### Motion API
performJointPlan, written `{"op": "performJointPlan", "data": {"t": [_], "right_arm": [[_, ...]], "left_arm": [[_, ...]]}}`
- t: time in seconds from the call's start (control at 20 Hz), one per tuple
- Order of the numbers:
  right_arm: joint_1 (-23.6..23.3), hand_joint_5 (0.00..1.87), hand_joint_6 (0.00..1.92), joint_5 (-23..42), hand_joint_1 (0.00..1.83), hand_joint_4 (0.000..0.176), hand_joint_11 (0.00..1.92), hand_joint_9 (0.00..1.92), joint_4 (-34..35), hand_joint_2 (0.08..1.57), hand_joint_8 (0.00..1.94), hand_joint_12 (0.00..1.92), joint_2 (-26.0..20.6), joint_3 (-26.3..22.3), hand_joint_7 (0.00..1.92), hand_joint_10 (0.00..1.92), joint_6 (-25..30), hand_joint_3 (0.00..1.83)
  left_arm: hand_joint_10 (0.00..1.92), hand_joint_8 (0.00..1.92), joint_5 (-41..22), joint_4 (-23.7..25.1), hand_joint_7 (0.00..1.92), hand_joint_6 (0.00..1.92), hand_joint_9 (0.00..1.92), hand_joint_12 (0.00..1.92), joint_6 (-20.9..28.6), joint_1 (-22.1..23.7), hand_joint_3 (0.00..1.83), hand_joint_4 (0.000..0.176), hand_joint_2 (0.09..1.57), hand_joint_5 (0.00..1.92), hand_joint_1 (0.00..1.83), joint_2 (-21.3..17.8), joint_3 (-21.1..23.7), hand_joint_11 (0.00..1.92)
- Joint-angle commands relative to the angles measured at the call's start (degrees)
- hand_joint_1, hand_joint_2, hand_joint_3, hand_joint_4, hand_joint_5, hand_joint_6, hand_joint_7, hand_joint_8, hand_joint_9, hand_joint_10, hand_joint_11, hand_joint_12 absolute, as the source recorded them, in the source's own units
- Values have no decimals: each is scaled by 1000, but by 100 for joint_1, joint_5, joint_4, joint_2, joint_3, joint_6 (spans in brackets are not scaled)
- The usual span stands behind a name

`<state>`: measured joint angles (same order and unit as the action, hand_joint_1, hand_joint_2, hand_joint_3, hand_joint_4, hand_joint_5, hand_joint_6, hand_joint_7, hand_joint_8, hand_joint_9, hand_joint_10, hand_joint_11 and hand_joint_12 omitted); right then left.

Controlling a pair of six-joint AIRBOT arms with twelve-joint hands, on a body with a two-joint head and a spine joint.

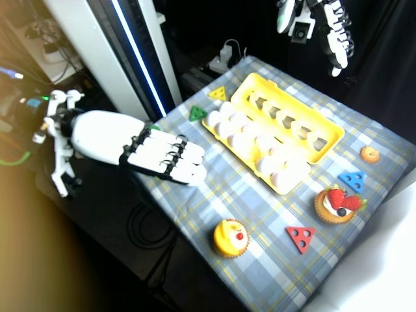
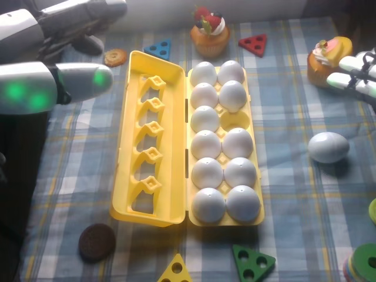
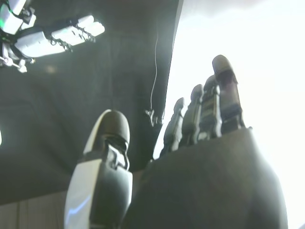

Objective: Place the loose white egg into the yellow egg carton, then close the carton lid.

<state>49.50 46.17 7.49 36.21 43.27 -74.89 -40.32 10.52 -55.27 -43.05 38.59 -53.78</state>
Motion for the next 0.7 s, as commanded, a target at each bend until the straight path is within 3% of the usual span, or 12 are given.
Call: {"op": "performJointPlan", "data": {"t": [0.0,0.1,0.15,0.25,0.35,0.4,0.45,0.5,0.55,0.6,0.65], "right_arm": [[-102,0,0,638,706,0,0,66,16,1212,14,1048,30,43,88,304,-1,52],[-211,0,0,522,742,0,0,68,16,1224,13,1203,202,139,123,396,0,14],[-303,0,0,399,730,0,0,13,16,1228,29,1343,344,217,167,624,0,7],[-414,3,2,210,722,0,0,0,14,1242,42,1492,529,339,168,717,0,5],[-523,6,82,-15,677,0,0,0,13,1244,754,1562,741,483,17,868,0,0],[-565,0,155,-113,689,0,0,0,13,1240,907,1662,842,557,3,986,0,0],[-584,0,206,-151,731,0,0,0,13,1232,940,1826,886,587,0,1140,0,0],[-616,0,240,-222,783,0,0,0,13,1227,842,1820,957,635,0,1025,0,0],[-645,0,213,-294,795,0,0,0,13,1242,709,1686,1034,688,0,846,0,0],[-670,15,268,-369,843,0,0,0,14,1236,545,1393,1096,734,37,685,0,0],[-701,32,314,-473,853,0,0,0,15,1228,533,1539,1177,797,88,835,0,0]], "left_arm": [[145,8,-606,-129,111,26,50,1370,35,86,16,0,1364,137,591,-3,16,0],[152,4,-612,-129,127,16,62,1471,35,89,2,0,1348,151,644,-1,18,0],[149,1,-605,-131,116,9,51,1470,35,89,3,0,1354,140,631,-1,17,0],[137,2,-605,-133,102,12,28,1421,36,89,6,0,1369,154,578,1,18,0],[110,1,-601,-133,89,2,19,1334,36,89,3,0,1378,144,553,1,19,0],[92,1,-600,-133,74,2,13,1247,36,89,3,0,1385,128,527,1,17,0],[87,2,-599,-133,74,0,17,1229,36,89,4,0,1390,118,512,1,17,0],[82,3,-597,-133,81,1,24,1290,36,89,2,0,1393,115,519,1,17,0],[80,3,-596,-133,84,0,28,1306,36,89,0,0,1387,113,535,1,18,0],[81,3,-596,-133,91,0,38,1377,36,89,0,0,1389,113,512,3,19,0],[76,1,-597,-133,79,1,31,1383,36,89,4,0,1400,100,471,4,20,0]]}}
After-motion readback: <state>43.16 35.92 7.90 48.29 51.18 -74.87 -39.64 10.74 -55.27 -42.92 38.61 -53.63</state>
